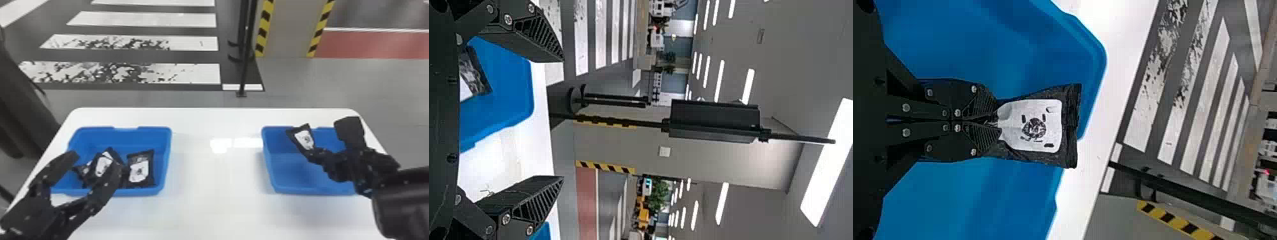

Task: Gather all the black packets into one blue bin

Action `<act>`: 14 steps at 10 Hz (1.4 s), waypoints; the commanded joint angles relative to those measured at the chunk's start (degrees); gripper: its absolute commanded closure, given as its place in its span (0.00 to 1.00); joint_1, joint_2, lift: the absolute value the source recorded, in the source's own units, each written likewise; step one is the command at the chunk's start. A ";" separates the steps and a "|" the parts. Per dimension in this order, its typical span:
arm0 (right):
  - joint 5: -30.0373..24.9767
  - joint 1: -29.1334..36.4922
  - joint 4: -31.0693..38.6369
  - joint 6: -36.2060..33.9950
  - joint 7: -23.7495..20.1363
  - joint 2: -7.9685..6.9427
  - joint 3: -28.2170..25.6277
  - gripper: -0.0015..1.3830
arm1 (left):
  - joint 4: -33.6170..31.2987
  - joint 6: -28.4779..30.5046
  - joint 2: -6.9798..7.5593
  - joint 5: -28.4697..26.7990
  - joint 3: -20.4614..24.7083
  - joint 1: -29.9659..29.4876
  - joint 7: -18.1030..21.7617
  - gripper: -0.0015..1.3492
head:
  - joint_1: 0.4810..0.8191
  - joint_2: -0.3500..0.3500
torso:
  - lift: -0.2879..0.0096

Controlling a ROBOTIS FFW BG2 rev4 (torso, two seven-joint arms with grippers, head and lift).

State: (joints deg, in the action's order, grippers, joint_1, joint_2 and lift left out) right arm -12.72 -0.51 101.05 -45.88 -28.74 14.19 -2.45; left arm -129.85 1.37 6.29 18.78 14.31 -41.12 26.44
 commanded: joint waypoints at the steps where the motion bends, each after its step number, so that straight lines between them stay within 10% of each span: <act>1: -2.36 2.76 8.29 -0.10 0.00 -0.12 -1.21 0.92 | -0.01 3.97 1.97 4.19 -3.00 2.31 0.63 0.15 | 0.63 0.41 | 0.60; 6: -4.41 11.20 29.24 0.74 0.00 -0.56 7.47 0.92 | 0.97 23.52 5.49 19.04 -10.20 15.67 3.36 0.16 | 0.63 0.34 | 0.60; 14: -3.04 16.40 41.62 0.88 -1.23 0.23 15.93 0.92 | 15.88 24.65 6.89 35.27 -21.51 32.12 3.71 0.17 | 0.63 0.41 | 0.60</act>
State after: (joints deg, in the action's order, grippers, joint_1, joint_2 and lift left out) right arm -15.84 15.63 142.20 -44.98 -29.95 14.39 12.84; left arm -114.50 26.03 13.16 53.24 -6.29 -9.59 30.15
